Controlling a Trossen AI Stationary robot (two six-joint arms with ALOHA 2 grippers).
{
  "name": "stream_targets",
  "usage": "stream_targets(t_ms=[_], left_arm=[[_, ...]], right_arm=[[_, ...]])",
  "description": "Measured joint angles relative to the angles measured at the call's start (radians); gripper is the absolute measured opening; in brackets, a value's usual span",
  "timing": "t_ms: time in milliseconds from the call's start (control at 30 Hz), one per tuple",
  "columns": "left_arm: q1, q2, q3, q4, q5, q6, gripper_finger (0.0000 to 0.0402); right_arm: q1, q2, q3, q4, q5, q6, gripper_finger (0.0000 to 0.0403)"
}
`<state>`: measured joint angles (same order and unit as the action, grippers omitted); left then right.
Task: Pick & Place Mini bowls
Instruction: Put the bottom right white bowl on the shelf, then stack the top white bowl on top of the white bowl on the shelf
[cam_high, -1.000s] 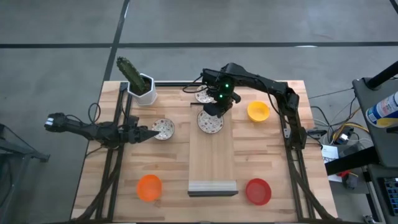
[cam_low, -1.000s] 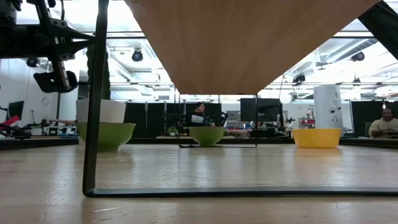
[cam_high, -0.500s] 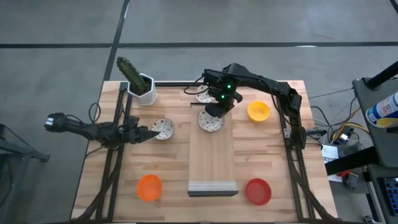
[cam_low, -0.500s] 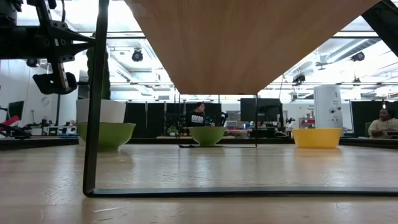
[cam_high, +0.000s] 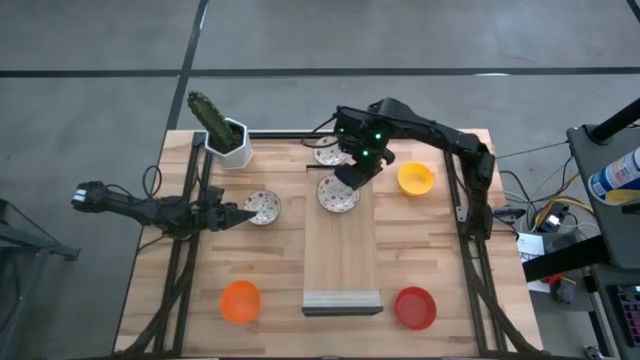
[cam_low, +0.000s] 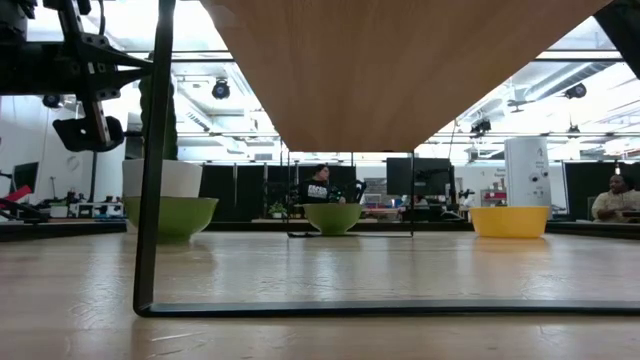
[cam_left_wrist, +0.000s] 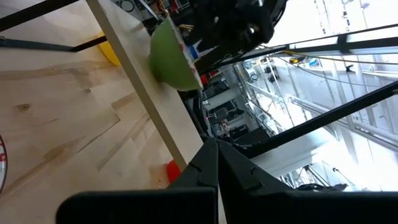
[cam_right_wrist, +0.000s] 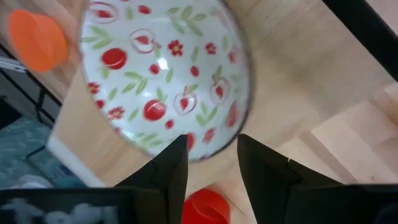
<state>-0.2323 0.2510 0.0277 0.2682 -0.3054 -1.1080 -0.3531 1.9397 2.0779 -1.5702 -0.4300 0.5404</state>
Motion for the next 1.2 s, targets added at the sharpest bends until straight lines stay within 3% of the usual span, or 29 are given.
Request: stream_targets(t_ms=[667,1200], left_arm=[[0.000,0.000,0.000,0.000,0.000,0.000,0.0003],[0.000,0.000,0.000,0.000,-0.010,-0.033,0.0003]], right_arm=[[-0.041,-0.108,0.001,0.022,0.101,0.007,0.0110],[-0.135,-0.107,-0.006,0.228,0.132,-0.047,0.0106]])
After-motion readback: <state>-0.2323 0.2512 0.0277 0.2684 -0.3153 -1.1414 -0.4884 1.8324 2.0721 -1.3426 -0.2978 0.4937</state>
